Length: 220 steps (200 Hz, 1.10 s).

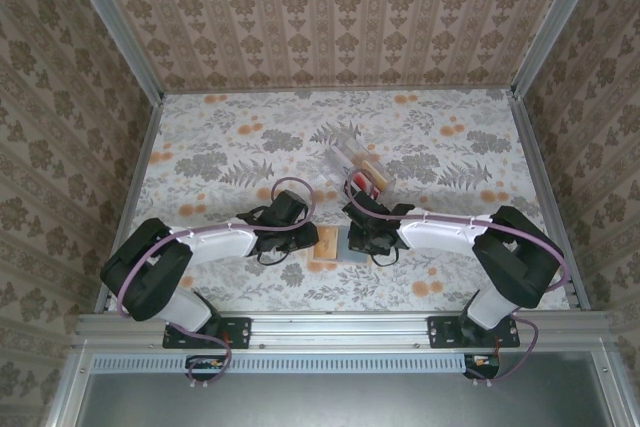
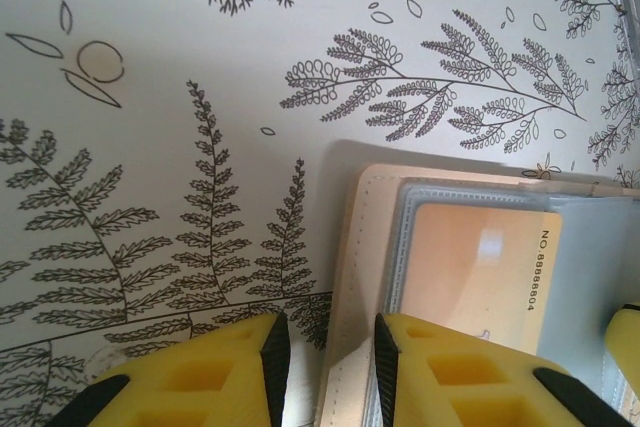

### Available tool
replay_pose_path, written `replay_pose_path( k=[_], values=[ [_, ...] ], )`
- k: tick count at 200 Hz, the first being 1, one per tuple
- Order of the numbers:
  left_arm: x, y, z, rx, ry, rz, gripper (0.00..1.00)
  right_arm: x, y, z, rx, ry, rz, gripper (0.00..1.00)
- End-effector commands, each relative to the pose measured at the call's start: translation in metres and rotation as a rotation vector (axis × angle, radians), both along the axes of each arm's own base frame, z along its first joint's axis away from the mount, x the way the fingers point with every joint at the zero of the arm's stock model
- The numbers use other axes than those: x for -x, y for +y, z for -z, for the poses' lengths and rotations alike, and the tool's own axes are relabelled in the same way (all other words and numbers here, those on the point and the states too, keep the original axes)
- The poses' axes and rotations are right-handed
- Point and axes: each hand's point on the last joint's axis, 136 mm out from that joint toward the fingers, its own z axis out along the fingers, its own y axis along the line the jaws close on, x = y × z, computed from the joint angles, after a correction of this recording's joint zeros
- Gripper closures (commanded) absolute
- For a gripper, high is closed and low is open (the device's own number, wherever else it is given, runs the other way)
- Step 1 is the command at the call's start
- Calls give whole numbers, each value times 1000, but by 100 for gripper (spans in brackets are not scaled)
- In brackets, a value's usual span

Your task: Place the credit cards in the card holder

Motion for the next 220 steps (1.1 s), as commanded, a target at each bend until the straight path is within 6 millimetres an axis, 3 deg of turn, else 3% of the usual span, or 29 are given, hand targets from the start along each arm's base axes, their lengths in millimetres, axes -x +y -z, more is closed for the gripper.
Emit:
replay_pose_path(
  k=[1, 25, 46, 100, 126, 180, 220],
  values=[
    [6, 8, 12, -42, 40, -14, 68, -5, -6, -15, 13, -35, 18, 80],
    [5, 6, 10, -33, 34, -10, 68, -12, 15, -31, -86, -84, -34, 79],
    [4, 2, 3, -7, 17, -2, 67, -14, 29, -34, -125, -80, -72, 79],
    [-9, -2, -46, 36, -129, 22, 65, -16, 33, -19, -103, -40, -67, 79],
    [-9, -26, -60, 132, -147, 84, 70, -16, 34, -14, -103, -29, -64, 80],
    [-5, -60, -45, 214, -75, 157, 76, -13, 33, -10, -108, -20, -62, 82],
    [0, -51, -14, 145, -1, 123, 79, -8, 28, 1, -82, 7, -63, 82]
  ],
)
